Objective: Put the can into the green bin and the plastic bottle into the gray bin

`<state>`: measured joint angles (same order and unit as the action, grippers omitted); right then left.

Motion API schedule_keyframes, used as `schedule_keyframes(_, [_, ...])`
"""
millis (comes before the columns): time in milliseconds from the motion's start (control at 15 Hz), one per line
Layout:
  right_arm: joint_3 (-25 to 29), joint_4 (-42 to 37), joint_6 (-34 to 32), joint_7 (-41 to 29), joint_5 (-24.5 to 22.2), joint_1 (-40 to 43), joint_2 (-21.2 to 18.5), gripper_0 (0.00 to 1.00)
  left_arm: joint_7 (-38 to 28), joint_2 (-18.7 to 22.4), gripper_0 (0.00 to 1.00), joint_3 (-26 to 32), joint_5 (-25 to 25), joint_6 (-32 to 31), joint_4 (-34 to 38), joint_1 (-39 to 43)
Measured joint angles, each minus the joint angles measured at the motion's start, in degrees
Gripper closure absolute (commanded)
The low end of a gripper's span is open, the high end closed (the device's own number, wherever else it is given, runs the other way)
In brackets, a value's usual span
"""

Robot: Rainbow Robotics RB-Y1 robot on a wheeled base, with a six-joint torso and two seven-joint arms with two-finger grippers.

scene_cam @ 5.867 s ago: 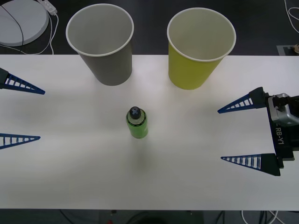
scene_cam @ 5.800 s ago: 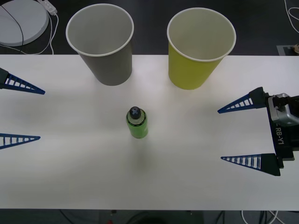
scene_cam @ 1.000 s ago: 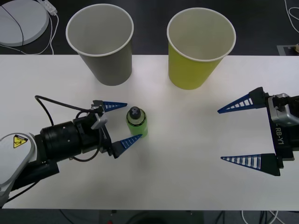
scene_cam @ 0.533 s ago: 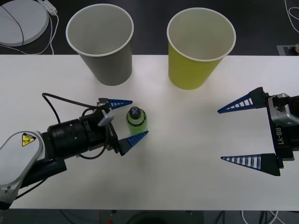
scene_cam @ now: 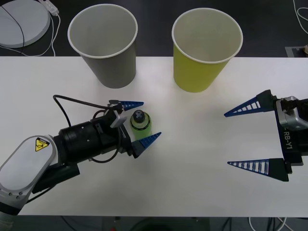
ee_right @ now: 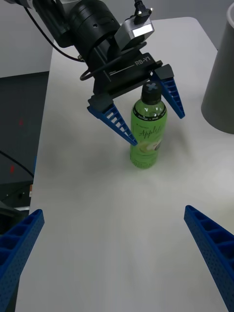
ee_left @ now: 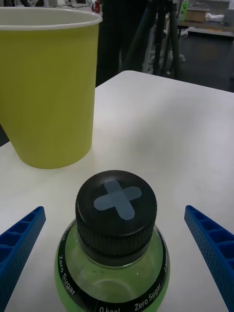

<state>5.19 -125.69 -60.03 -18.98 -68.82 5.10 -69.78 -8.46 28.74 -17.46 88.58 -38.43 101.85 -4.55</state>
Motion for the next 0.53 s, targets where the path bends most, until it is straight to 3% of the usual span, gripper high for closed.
schedule_keyframes(533, [0.0, 0.0, 0.0, 0.0, 0.0, 0.0, 0.0, 0.0, -0.8, 0.6, 0.0, -1.4, 0.1, 2.3, 0.0, -0.2])
